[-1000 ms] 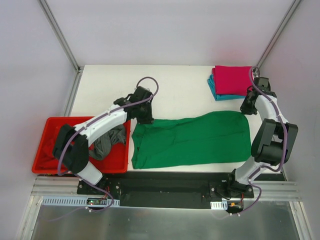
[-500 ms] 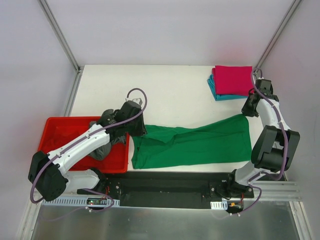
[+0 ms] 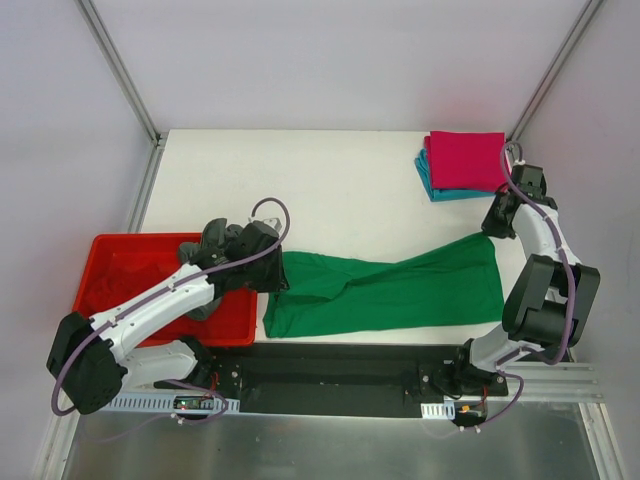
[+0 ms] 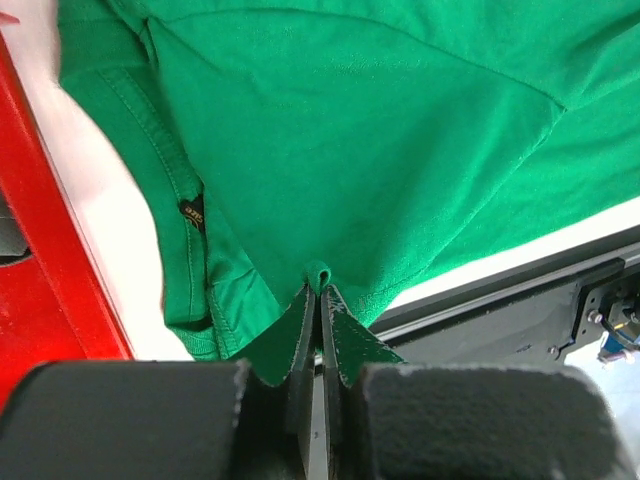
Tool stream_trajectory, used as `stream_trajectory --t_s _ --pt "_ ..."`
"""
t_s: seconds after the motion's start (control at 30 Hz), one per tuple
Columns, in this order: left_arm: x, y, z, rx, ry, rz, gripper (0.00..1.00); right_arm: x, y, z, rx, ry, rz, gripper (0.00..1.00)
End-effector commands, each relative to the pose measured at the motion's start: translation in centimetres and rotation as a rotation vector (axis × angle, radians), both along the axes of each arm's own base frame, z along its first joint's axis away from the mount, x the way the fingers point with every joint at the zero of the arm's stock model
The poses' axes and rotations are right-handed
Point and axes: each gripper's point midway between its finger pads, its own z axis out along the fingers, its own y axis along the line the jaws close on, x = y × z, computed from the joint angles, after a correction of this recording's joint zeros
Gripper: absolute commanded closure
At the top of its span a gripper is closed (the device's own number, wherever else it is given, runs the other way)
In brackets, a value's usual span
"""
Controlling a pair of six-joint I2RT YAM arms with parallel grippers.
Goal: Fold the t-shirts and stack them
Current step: Fold the other side of the tshirt into a rectangle
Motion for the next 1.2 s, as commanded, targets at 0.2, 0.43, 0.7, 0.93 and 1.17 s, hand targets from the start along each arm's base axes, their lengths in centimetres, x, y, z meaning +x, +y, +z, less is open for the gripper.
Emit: stream_trajectory --t_s 0.2,0.43,0.7,0.93,1.17 --pt "-2.0 0.6 -2.4 0.033 0.068 0.004 1.00 -1.3 -1.4 -0.9 -0.077 -0.008 -0.026 0.95" --pt "-2.9 0.2 -3.4 0.024 0.108 -0.021 1.00 -4.1 -3.3 -1.6 -0.180 0.030 -0.140 0.85" --pt "-3.8 0.6 -4.3 0.028 0.130 -0.033 1.00 -6.2 -4.0 -0.8 -0.219 0.053 -0.219 0.32" --pt "-4.0 0.5 -4.4 0.017 0.132 -0.034 1.00 -6.9 -1.5 2.5 -0.127 -0.022 -0.164 0.13" --pt "-3.6 0.2 -4.6 0.020 0.137 -0.025 1.00 -8.7 8.4 3.1 0.079 -0.080 0.133 0.12"
